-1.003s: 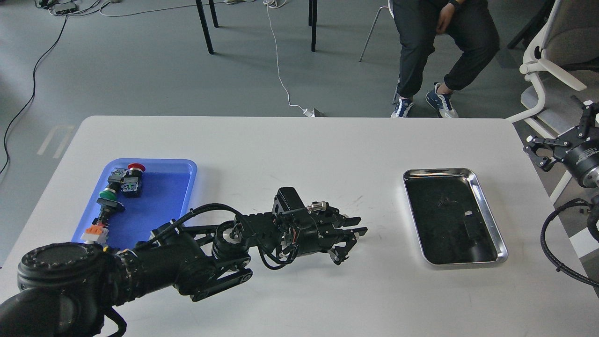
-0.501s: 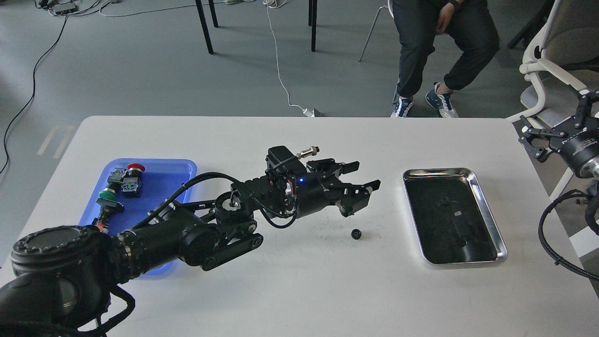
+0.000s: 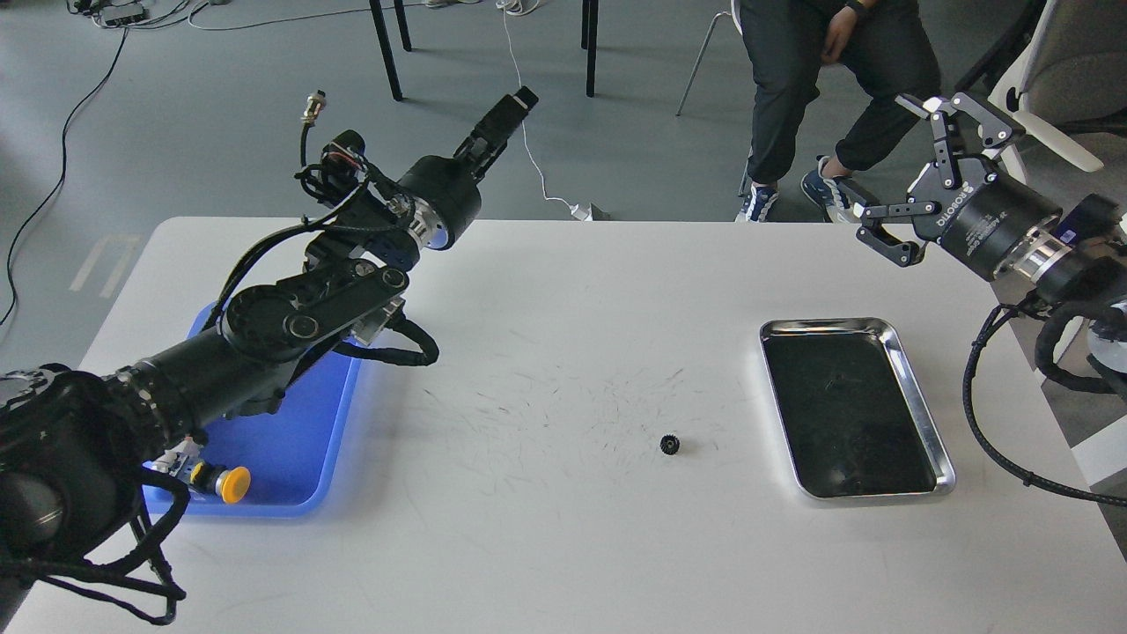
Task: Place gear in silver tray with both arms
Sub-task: 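Release the gear on the table beside the silver tray and lift the left gripper, then reach the right gripper down and grasp the second black gear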
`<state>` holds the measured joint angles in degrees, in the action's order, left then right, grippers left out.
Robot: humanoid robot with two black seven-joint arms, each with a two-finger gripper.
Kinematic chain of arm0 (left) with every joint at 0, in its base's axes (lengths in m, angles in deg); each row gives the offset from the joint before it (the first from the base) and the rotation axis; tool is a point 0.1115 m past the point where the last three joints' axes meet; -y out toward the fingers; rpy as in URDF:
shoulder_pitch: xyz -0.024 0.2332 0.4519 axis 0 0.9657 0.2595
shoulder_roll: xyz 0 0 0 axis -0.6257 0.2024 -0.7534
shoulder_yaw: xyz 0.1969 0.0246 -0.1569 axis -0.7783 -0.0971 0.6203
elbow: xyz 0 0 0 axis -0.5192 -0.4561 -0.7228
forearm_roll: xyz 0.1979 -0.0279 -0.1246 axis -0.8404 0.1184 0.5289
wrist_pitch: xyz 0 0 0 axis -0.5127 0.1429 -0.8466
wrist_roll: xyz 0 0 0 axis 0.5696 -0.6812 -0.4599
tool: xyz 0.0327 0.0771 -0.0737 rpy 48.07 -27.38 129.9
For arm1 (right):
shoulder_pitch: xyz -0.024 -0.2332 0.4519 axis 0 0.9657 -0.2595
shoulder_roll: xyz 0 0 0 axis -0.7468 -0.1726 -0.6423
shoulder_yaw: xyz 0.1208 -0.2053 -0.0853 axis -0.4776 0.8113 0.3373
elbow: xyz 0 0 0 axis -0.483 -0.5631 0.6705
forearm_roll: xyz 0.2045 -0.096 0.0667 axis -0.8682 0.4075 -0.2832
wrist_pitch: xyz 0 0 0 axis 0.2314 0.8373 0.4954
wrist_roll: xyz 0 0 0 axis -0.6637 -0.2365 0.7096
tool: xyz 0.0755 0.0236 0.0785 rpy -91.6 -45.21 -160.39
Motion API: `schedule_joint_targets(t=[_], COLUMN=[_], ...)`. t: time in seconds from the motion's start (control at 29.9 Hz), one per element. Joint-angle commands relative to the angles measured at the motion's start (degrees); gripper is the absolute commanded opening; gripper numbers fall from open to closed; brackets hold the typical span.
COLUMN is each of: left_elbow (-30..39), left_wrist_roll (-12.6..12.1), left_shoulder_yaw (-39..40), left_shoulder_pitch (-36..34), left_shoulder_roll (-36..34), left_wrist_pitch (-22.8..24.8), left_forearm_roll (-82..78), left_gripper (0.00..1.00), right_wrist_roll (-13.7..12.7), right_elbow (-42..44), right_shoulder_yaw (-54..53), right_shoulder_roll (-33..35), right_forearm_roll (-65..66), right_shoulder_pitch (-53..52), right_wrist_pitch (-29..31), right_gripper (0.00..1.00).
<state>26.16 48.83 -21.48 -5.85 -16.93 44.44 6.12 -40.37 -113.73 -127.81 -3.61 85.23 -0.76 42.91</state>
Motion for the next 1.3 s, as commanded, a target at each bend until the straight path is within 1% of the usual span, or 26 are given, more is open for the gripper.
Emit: schedule_joint_targets(t=[0.0, 0.07, 0.1, 0.13, 0.2, 0.27, 0.3, 0.37, 0.43, 0.5, 0.7, 0.8, 0.9, 1.14, 1.27], left_elbow=[-5.4, -7.7, -8.7, -9.3, -10.0, -10.0, -10.0, -10.0, -10.0, -10.0, -9.9, -10.0, -10.0, -9.8, -9.8], left_wrist_roll=[-0.1, -0.3, -0.7, -1.2, -2.9, -4.4, -4.7, -4.3, -4.2, -4.1, -3.8, -3.1, -2.9, -1.9, -1.9], left_shoulder_yaw=[0.1, 0.4, 1.0, 2.1, 5.0, 7.6, 8.1, 8.2, 8.2, 8.3, 8.3, 8.2, 8.2, 8.1, 8.1], left_shoulder_pitch=[-0.6, -0.7, -0.6, -0.6, -0.4, 0.0, 0.1, 0.2, 0.2, 0.1, 0.2, 0.2, 0.2, 0.2, 0.2], left_shoulder_roll=[-4.1, -5.6, -6.3, -6.9, -7.8, -8.5, -8.5, -8.8, -8.9, -8.9, -9.8, -10.0, -10.0, -10.0, -9.9], left_wrist_pitch=[11.1, 17.2, 20.2, 22.4, 25.1, 26.2, 26.3, 26.2, 25.9, 25.7, 25.6, 25.6, 25.5, 25.1, 25.1], left_forearm_roll=[15.6, 20.2, 22.0, 23.4, 24.5, 24.6, 24.5, 24.2, 24.0, 23.9, 23.9, 23.9, 23.8, 23.8, 23.8], left_gripper=[0.96, 0.97, 0.97, 0.97, 0.98, 0.98, 0.98, 0.98, 0.98, 0.98, 0.98, 0.98, 0.98, 0.98, 0.98], right_wrist_roll=[-1.8, -3.1, -4.4, -5.6, -7.5, -9.3, -10.1, -11.1, -11.3, -11.8, -11.8, -11.8, -11.8, -11.8, -11.7], right_elbow=[-4.0, -6.8, -8.7, -10.8, -14.4, -17.9, -19.3, -21.6, -22.3, -21.8, -17.6, -15.4, -13.8, -8.3, -4.7], right_shoulder_yaw=[16.4, 26.0, 31.4, 36.5, 44.3, 51.6, 54.6, 60.5, 65.1, 67.4, 69.6, 70.0, 70.2, 74.6, 75.6], right_shoulder_roll=[0.6, 1.7, 2.0, 2.0, 2.1, 2.0, 1.9, 1.1, -1.3, -3.9, -11.3, -15.1, -18.9, -28.1, -31.9], right_forearm_roll=[7.3, 10.3, 12.8, 15.3, 20.3, 25.5, 28.0, 32.8, 36.4, 37.7, 37.4, 37.3, 37.3, 35.1, 35.1], right_shoulder_pitch=[-13.0, -20.7, -25.2, -29.4, -36.5, -42.4, -44.9, -48.6, -50.3, -50.4, -47.6, -46.4, -45.4, -45.0, -43.5], right_wrist_pitch=[-0.7, -1.2, -1.4, -1.4, -1.4, -1.3, -1.2, -0.6, -0.6, -0.6, -0.6, -0.6, -0.6, -0.3, 1.0], right_gripper=[0.96, 0.96, 0.96, 0.96, 0.96, 0.97, 0.97, 0.97, 0.97, 0.97, 0.95, 0.95, 0.94, 0.93, 0.87])
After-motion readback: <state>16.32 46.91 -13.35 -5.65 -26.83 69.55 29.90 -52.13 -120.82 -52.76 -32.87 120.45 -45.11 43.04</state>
